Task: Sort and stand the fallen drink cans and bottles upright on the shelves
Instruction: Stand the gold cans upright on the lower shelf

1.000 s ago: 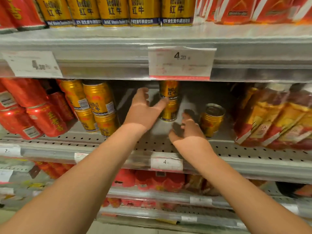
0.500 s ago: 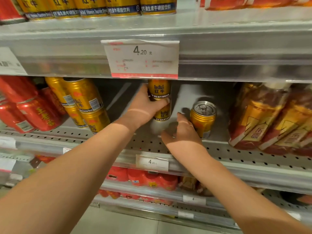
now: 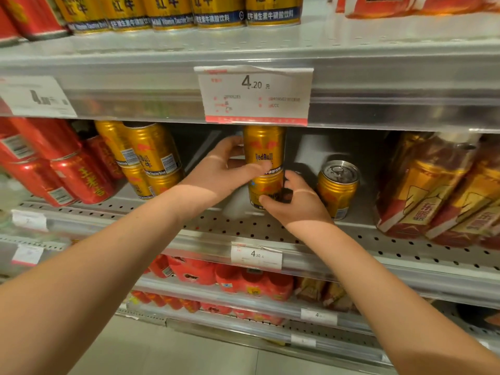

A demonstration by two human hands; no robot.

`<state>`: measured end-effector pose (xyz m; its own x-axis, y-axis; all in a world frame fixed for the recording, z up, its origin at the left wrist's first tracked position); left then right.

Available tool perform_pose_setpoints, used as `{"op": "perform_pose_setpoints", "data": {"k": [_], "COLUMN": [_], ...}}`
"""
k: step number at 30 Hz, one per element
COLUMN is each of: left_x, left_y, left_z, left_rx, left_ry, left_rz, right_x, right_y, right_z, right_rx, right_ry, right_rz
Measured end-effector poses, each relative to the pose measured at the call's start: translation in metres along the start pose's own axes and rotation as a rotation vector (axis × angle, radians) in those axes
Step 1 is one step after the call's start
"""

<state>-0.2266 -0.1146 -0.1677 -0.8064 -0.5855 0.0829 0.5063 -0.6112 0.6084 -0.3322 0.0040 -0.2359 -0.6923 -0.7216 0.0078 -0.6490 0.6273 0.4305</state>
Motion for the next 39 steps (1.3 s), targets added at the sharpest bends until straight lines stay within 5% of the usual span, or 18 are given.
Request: {"op": "perform_pose_setpoints", "data": {"k": [13, 23, 39], "left_x": [-0.025, -0.1, -0.053], "left_y": [0.018, 0.097, 0.115], "left_z": [-0.002, -0.074, -0.141], "left_rx": [-0.067, 0.329, 0.272], "left_ry": [-0.042, 0.019, -0.122], "left_rz": [0.118, 0.281, 0.174], "right_x": [-0.005, -0.012, -0.03], "right_y": [-0.012, -0.034, -0.096], "right_z": [-0.012, -0.018, -0.052], "right_rx": [-0.187, -0.103, -0.12], "right_ry": [0.029, 0.001, -0.077], "right_rz": [0.015, 0.061, 0.28]}}
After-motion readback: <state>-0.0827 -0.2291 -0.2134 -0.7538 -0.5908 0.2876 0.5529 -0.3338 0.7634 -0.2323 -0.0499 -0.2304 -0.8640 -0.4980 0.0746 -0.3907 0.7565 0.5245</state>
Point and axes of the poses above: each hand's wrist, its own x-axis towards the middle knuckle, its own y-axis out of the back of the hand, z = x × y, the point moved 9 cm from there along x, towards the middle knuckle, and after that the axes turned 6 degrees about x, right-handed, at the moved point
